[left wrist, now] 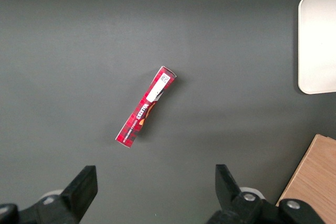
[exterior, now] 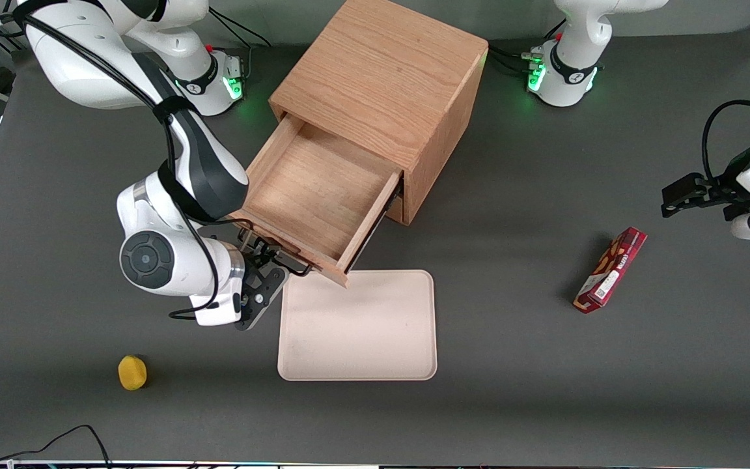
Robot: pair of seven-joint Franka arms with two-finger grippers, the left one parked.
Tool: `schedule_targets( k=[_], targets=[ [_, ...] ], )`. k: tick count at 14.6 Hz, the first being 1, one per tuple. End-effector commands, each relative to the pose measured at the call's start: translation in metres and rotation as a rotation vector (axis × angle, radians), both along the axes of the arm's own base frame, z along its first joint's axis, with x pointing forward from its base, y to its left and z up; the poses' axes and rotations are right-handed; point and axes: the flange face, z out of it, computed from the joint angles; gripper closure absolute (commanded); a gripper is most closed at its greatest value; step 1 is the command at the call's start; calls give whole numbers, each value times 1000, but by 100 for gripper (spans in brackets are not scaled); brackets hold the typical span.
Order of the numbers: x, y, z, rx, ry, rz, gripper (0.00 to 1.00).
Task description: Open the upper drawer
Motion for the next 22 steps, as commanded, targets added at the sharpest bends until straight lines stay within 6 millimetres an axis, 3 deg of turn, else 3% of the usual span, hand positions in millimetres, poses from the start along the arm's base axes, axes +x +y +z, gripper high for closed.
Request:
schedule_targets(
  k=[1, 9, 11, 13, 14, 17, 22],
  targets=[
    [8, -3, 11, -16, -15, 25, 0],
    [2, -8, 44, -35, 35, 30, 0],
    [-4, -14, 61, -47, 61, 26, 0],
    [-13, -26, 99, -39, 40, 7, 0],
    [-16, -41, 120, -40, 20, -15, 0],
    [-38, -72, 149, -80, 57, -39, 0],
    [-94, -137, 198, -140, -25, -144, 0]
  ],
)
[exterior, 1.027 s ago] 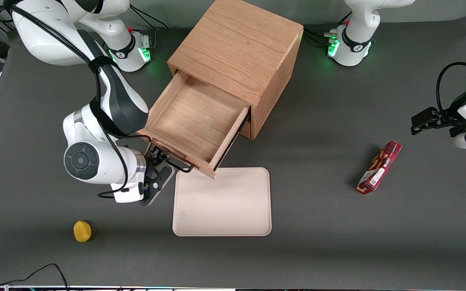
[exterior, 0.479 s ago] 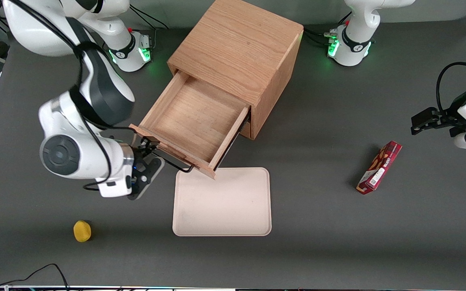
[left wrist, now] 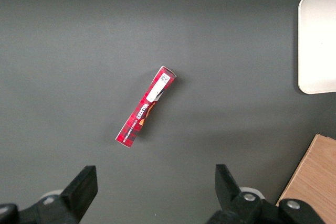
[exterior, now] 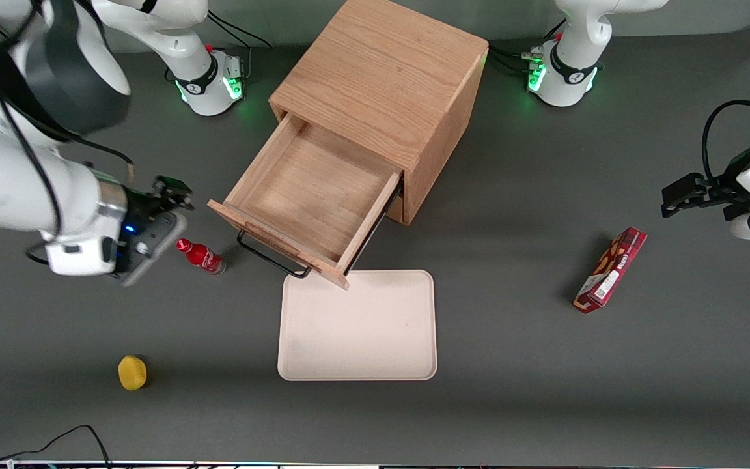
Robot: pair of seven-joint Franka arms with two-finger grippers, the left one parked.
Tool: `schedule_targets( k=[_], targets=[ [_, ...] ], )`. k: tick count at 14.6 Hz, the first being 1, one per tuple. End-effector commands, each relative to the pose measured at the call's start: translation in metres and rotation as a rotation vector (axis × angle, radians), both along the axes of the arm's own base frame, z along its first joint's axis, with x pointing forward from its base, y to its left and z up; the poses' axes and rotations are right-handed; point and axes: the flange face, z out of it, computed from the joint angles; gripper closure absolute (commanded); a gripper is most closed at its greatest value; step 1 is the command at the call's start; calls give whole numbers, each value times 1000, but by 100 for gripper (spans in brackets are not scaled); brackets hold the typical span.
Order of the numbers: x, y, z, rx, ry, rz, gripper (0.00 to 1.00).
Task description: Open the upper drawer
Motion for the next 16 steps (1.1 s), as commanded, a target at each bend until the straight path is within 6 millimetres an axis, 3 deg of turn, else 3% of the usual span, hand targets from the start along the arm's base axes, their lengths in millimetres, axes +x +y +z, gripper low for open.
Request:
schedule_targets(
  k=[1, 3, 6, 8, 11, 16],
  targets=[
    [-56, -34, 25, -42, -76, -54, 0],
    [-77, -59, 41, -27, -97, -107, 0],
    [-115, -70, 61, -55, -132, -149, 0],
    [-134, -91, 77, -5, -164, -224, 0],
    [-135, -123, 86, 5, -187, -292, 0],
    [-127, -128, 89, -26, -201, -303, 0]
  ],
)
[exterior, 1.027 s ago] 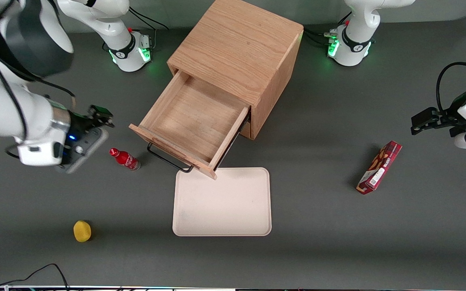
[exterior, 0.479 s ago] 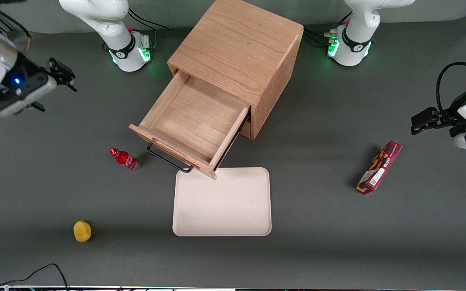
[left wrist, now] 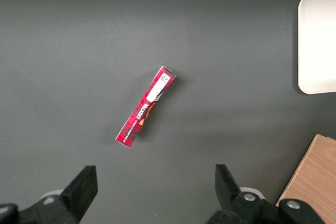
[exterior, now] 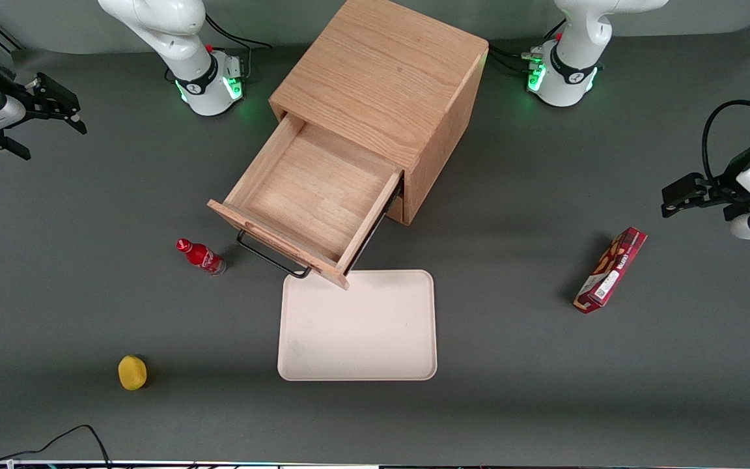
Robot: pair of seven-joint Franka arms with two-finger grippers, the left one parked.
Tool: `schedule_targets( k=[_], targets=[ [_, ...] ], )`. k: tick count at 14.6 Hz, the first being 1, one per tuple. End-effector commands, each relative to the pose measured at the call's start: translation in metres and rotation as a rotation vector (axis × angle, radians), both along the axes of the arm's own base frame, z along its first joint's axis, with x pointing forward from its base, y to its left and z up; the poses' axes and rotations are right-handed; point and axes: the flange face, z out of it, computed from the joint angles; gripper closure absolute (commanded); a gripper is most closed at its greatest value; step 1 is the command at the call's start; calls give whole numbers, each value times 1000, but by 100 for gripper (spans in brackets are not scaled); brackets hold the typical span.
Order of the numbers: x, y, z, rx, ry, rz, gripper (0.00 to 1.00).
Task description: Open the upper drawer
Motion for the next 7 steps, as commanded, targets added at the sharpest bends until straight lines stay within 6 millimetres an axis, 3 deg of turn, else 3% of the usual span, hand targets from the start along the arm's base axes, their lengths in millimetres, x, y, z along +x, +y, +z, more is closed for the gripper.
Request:
schedule_targets(
  k=[1, 4, 7],
  targets=[
    [2, 3, -3, -20, -1, 14, 0],
    [9, 35, -15, -119, 29, 58, 0],
    [19, 38, -14, -89, 20, -127, 0]
  ],
)
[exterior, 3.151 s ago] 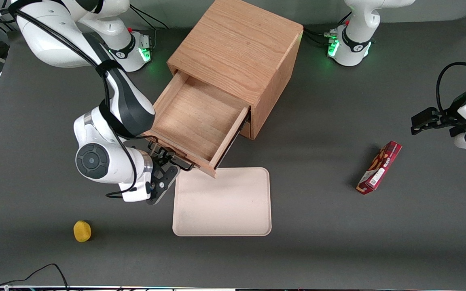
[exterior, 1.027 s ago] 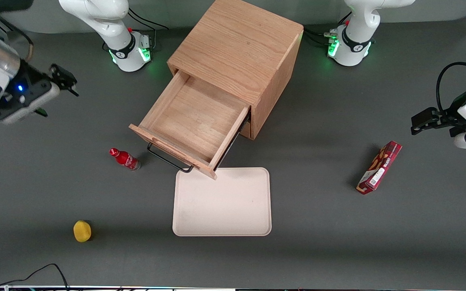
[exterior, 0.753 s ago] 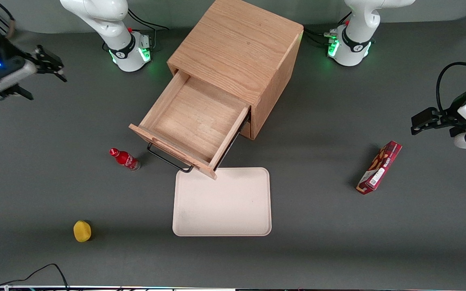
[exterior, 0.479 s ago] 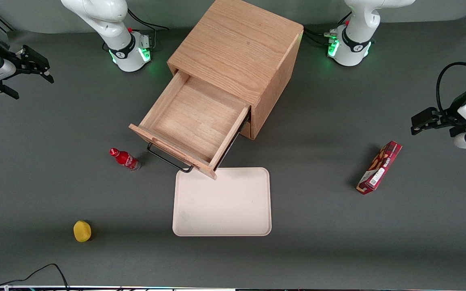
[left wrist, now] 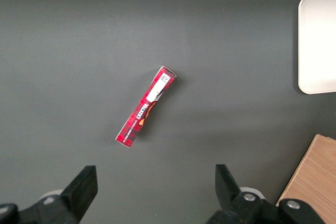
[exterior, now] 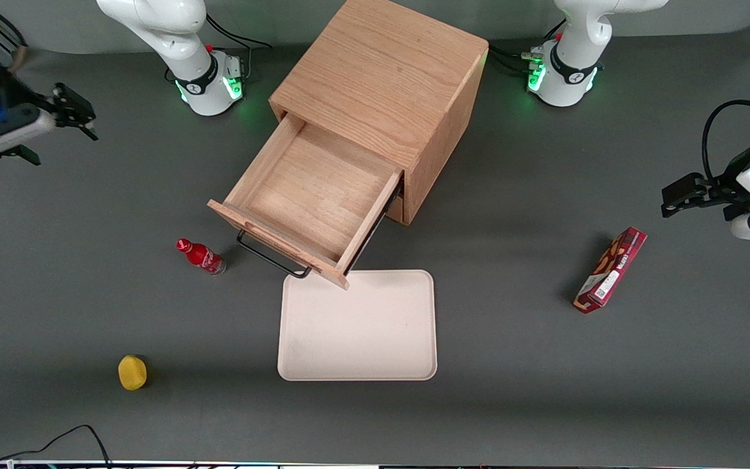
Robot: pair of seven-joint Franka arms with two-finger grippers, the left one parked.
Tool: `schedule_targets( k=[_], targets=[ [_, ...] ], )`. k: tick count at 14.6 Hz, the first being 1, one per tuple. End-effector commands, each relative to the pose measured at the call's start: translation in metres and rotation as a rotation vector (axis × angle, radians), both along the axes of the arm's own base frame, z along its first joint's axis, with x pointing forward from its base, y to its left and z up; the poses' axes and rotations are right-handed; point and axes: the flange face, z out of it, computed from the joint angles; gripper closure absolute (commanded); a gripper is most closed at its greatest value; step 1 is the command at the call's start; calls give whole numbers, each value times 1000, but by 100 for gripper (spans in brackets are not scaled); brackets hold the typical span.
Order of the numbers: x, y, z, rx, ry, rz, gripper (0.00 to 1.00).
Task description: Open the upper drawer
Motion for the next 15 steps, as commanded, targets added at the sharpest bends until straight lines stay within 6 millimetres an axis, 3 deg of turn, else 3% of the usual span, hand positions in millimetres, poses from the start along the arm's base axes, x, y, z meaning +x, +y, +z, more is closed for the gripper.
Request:
schedule_targets(
  k=[1, 4, 6, 10, 13, 15],
  targets=[
    [11, -5, 2, 7, -12, -139, 0],
    [15, -11, 0, 6, -10, -161, 0],
    [18, -29, 4, 15, -14, -211, 0],
    [17, -28, 5, 39, -8, -210, 0],
    [22, -27, 0, 173, -8, -280, 0],
    [24, -18, -3, 172, -11, -323, 0]
  ],
)
